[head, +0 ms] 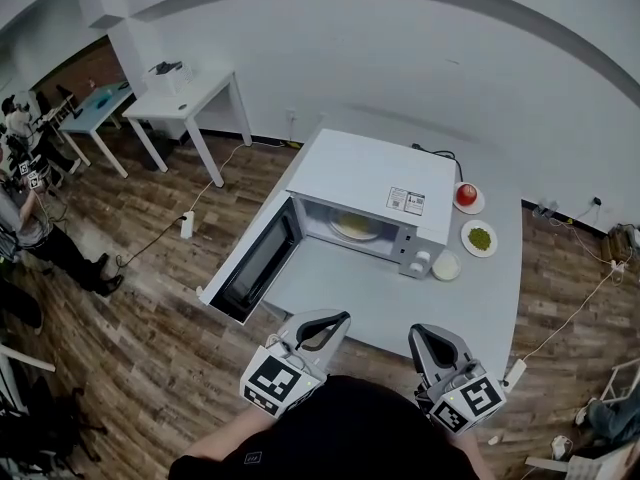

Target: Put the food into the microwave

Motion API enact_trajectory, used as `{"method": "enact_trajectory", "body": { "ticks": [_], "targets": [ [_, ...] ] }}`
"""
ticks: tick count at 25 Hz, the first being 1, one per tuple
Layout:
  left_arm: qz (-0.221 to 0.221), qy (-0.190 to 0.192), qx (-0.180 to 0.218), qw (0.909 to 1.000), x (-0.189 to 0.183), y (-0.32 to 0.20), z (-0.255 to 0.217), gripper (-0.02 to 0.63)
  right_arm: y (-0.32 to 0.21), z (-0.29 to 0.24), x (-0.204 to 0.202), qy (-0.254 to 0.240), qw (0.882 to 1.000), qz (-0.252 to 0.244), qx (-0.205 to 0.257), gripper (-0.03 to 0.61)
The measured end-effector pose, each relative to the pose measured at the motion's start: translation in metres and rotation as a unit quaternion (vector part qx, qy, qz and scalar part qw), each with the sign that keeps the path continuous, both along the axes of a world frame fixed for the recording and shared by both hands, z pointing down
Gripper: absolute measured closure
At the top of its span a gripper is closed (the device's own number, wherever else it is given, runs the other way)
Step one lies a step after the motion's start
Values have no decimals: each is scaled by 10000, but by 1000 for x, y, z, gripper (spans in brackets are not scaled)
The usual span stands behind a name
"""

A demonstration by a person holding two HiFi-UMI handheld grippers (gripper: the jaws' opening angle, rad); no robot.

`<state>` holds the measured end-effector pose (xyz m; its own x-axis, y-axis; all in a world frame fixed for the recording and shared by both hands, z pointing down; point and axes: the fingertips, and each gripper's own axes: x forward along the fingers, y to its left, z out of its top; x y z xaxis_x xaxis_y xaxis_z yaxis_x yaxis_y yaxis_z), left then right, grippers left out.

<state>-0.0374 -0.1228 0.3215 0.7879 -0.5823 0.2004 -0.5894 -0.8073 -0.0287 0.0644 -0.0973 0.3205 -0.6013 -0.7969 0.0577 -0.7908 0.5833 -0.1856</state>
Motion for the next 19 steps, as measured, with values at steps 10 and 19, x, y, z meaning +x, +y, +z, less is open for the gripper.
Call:
{"method": "enact_trajectory", "body": {
  "ticks": [10,19],
  "targets": [
    [-28,1,63,10000,-11,1,-3,604,3,-2,-7,55,10000,18,30,566],
    [12,20,19,10000,-16,10,-1,606,12,2,-17,54,10000,4,-14,566]
  ]
}}
